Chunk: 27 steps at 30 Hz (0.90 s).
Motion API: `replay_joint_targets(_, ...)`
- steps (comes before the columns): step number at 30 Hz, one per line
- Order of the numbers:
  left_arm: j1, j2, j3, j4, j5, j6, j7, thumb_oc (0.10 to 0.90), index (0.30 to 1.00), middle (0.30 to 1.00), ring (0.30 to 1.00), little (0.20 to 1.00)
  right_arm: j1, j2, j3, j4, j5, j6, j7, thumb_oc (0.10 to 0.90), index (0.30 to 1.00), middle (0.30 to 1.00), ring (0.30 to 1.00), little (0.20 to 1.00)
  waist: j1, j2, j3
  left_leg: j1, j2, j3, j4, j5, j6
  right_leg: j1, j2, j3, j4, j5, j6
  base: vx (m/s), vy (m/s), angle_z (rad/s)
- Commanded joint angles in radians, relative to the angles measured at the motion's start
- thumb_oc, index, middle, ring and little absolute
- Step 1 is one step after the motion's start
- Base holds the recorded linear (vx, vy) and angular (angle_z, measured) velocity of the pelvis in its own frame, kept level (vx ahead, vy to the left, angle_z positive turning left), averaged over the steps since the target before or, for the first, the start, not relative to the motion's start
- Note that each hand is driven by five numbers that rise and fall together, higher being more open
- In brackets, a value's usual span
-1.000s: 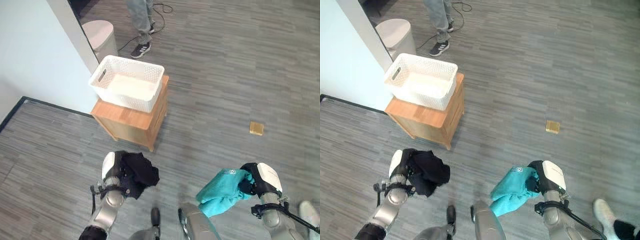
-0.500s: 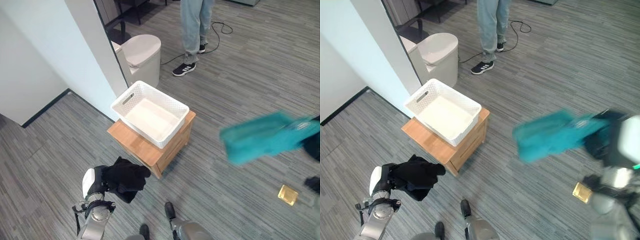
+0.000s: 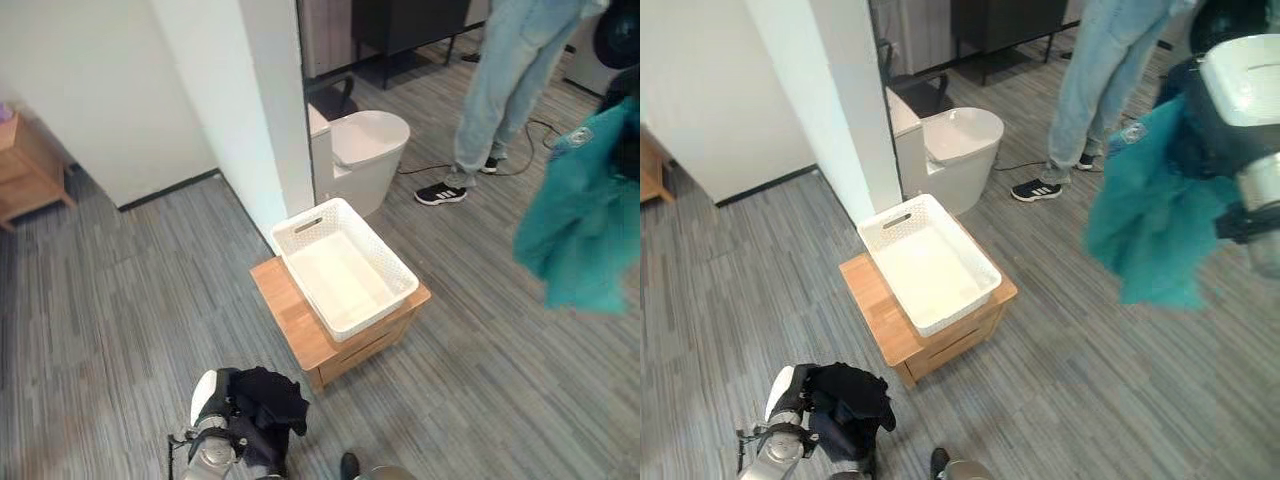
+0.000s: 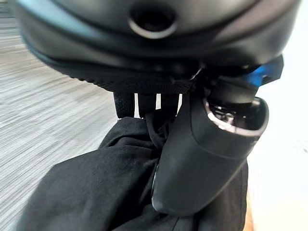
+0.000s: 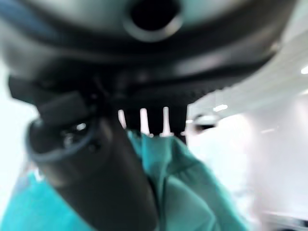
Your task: Pick up bed clothes into laundry basket.
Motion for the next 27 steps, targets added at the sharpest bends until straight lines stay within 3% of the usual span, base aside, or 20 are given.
replay_joint_targets(1, -0.028, 0.096, 0.029, -0.031, -0.027, -0.066, 0.031, 0.4, 0.3, 0.3, 0.3, 0.3, -0.315, -0.055, 0.042, 0.063, 0.031, 0.015, -0.063, 0.4, 0.3, 0.3, 0.3, 0.3, 0.073, -0.057, -0.084, 0.013, 0.022, 0.004, 0.006, -0.062, -0.037, 0.088, -0.136, -0.03, -0.139, 0.019, 0.206, 0.03, 0.001, 0.38)
replay_joint_targets(6, -0.019, 0.094, 0.049, 0.025, -0.05, -0.066, 0.043, 0.4, 0.3, 0.3, 0.3, 0.3, -0.632, 0.004, 0.32, 0.146, 0.068, 0.021, -0.066, 0.4, 0.3, 0.3, 0.3, 0.3, 0.081, -0.061, -0.097, 0.007, 0.005, -0.025, 0.006, -0.068, -0.035, 0.106, -0.149, -0.054, -0.149, 0.017, 0.211, 0.03, 0.006, 0.23)
replay_joint_targets(16, -0.026, 0.093, 0.039, 0.06, -0.064, -0.067, 0.055, 0.4, 0.3, 0.3, 0.3, 0.3, -0.806, 0.095, 0.478, 0.286, 0.067, 0.039, -0.061, 0.4, 0.3, 0.3, 0.3, 0.3, 0.101, -0.067, -0.106, 0.006, -0.013, -0.057, 0.006, -0.079, -0.029, 0.124, -0.161, -0.077, -0.16, 0.02, 0.215, 0.01, 0.002, 0.13)
replay_joint_targets(27, -0.052, 0.096, 0.009, 0.091, -0.068, -0.075, 0.062, 0.4, 0.3, 0.3, 0.3, 0.3, -0.994, 0.265, 0.636, 0.463, 0.064, 0.037, -0.048, 0.4, 0.3, 0.3, 0.3, 0.3, 0.114, -0.073, -0.109, 0.013, -0.014, -0.053, 0.006, -0.085, -0.027, 0.126, -0.166, -0.064, -0.175, 0.03, 0.219, 0.0, 0.004, 0.01)
